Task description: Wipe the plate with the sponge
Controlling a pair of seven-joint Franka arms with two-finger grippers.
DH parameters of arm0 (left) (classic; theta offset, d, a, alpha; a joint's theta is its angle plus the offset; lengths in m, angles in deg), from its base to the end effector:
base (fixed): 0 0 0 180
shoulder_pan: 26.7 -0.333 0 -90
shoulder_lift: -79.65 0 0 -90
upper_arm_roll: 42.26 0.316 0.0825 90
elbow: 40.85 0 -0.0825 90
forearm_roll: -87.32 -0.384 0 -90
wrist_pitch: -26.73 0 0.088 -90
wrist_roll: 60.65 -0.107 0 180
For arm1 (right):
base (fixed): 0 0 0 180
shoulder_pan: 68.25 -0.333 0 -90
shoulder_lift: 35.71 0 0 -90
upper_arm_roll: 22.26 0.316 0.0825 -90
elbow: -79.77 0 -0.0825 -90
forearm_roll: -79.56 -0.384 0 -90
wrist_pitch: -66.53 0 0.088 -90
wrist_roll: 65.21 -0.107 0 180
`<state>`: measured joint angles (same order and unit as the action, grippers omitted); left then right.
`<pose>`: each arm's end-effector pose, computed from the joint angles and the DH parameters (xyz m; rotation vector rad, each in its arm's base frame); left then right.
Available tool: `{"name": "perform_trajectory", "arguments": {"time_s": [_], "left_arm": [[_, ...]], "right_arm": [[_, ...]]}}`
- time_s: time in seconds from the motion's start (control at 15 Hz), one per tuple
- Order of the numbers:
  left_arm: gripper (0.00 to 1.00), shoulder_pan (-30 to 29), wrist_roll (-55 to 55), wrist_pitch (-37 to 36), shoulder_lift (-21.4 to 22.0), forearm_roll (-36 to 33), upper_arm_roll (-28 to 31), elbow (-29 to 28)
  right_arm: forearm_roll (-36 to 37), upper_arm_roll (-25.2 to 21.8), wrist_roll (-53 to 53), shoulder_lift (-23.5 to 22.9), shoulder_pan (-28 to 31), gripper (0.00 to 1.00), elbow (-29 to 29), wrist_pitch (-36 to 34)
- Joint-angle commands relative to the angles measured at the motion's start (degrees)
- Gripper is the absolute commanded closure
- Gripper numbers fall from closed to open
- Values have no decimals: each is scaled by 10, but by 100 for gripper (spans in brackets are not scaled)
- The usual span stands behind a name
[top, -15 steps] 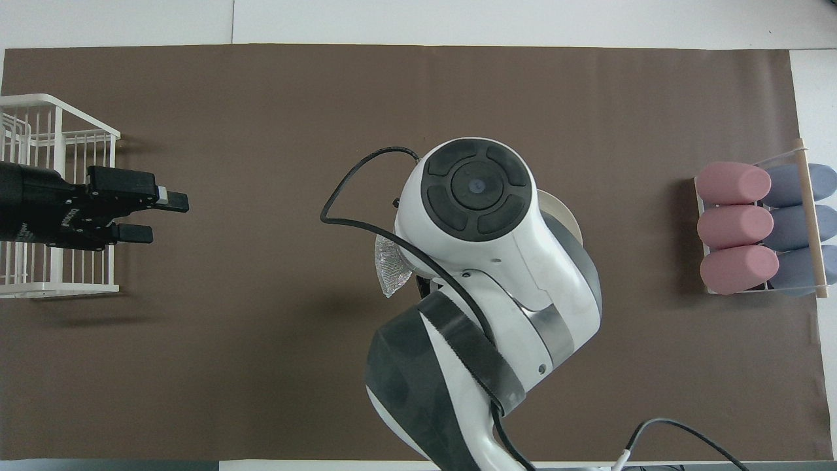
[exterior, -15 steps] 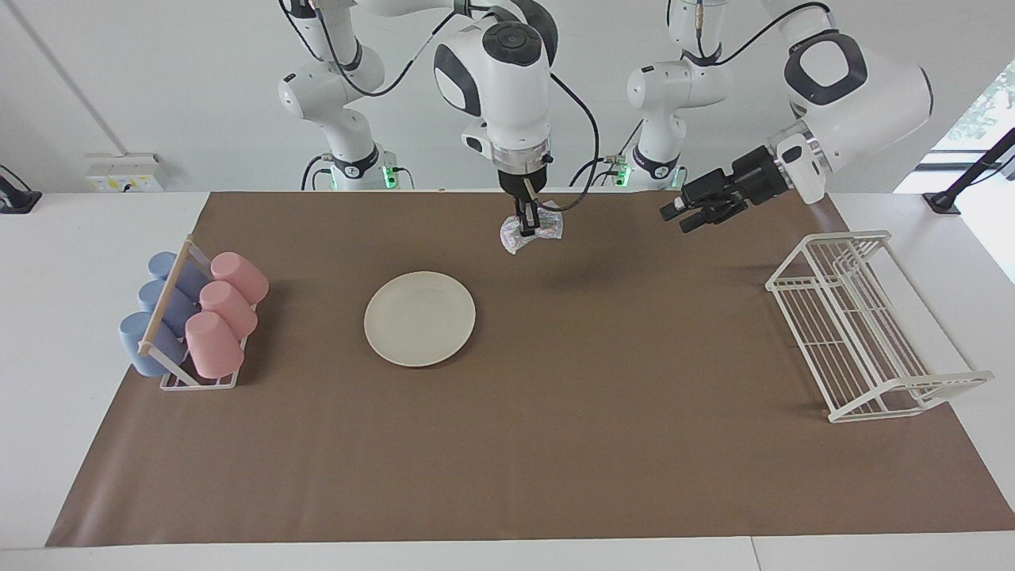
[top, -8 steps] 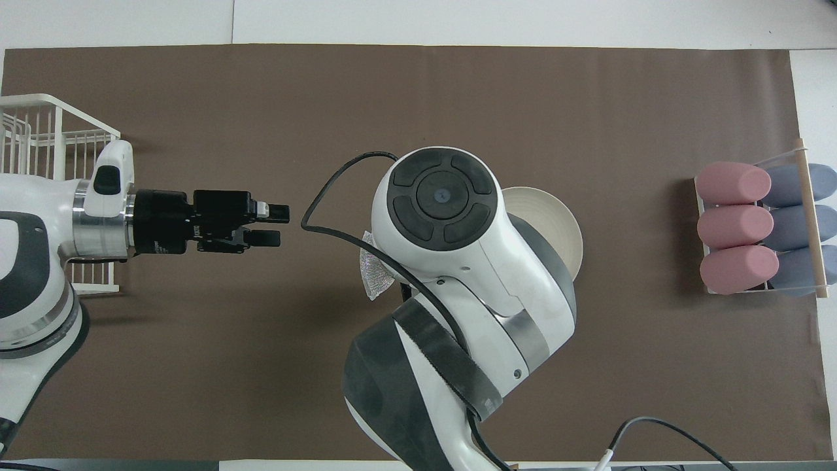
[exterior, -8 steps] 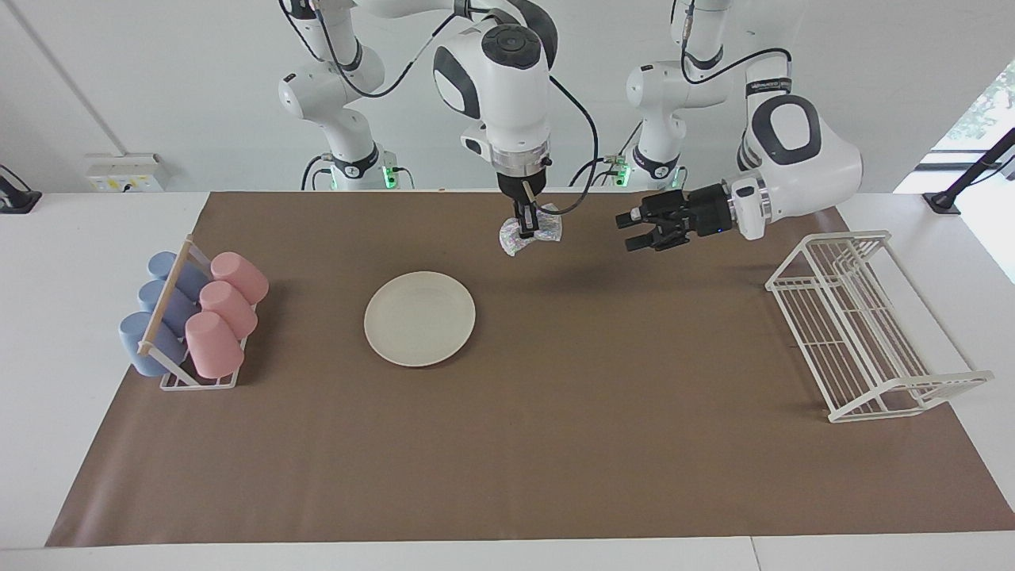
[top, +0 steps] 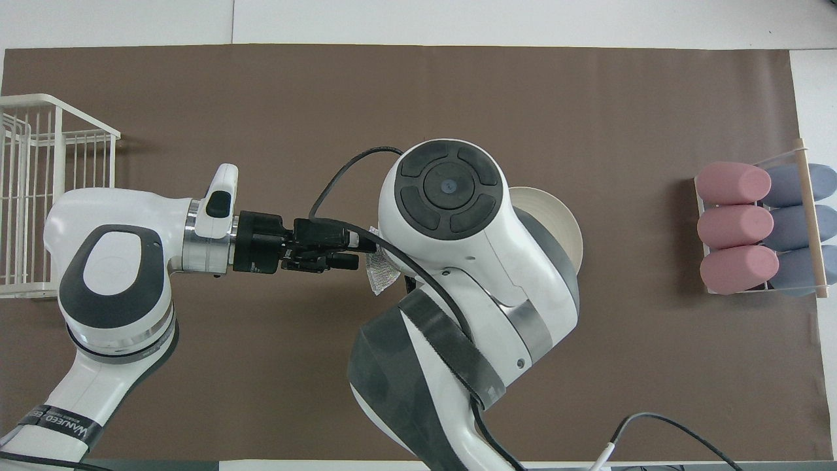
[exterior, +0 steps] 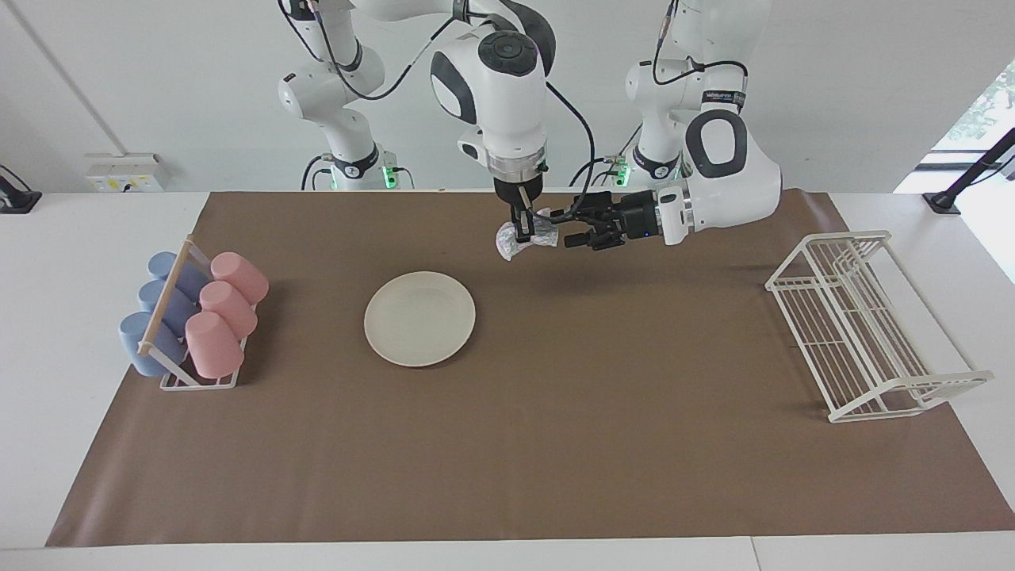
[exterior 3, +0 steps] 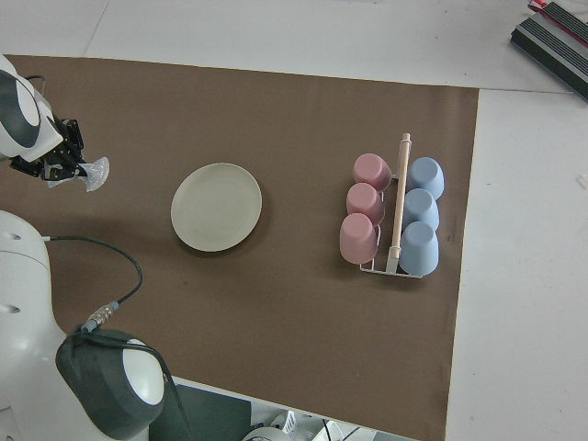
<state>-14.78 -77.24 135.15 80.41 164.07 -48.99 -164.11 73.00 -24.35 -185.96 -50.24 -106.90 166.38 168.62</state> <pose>0.4852 -0.2396 0.4359 1.9409 0.0444 -0.2500 0.5081 0.3921 0.5200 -2.2784 2.1039 0.1516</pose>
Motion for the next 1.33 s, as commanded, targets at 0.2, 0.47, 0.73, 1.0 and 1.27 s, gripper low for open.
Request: {"name": "perform_trajectory", "arguments": {"time_s": [0.2, 0.47, 0.73, 1.0, 1.27], "left_arm": [[79, 13, -11, 9, 18, 17, 8, -19], [100, 14, -10, 5, 19, 17, 7, -20], [100, 14, 0, 2, 20, 17, 7, -20], [100, 13, 2, 1, 20, 17, 8, -20], [100, 8, 6, -4, 21, 17, 8, -19]], "right_arm": [[16, 4, -13, -5, 3, 100, -6, 1], [16, 4, -13, -5, 4, 100, -6, 1], [16, 4, -13, -5, 4, 100, -6, 1], [21, 2, 8, -5, 3, 1, -6, -1], [24, 2, 66, -5, 25, 0, -7, -6]]}}
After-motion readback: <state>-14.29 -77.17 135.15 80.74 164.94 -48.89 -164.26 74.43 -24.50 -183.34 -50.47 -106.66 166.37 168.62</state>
